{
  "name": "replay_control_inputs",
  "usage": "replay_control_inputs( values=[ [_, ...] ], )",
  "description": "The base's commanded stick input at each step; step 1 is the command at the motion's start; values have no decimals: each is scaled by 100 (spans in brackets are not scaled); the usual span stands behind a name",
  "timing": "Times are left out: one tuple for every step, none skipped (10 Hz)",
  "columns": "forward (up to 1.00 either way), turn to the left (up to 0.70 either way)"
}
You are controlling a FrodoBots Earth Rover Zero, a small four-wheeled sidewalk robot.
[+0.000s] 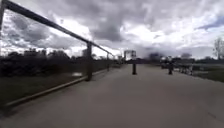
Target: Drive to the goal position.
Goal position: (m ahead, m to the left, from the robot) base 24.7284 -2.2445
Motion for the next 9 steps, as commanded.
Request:
replay_control_inputs(
  values=[
    [100,-12],
    [100,-13],
    [100,-13],
    [100,-13],
    [100,-13],
    [100,-13],
    [100,-13],
    [100,-13],
    [100,-12]
  ],
)
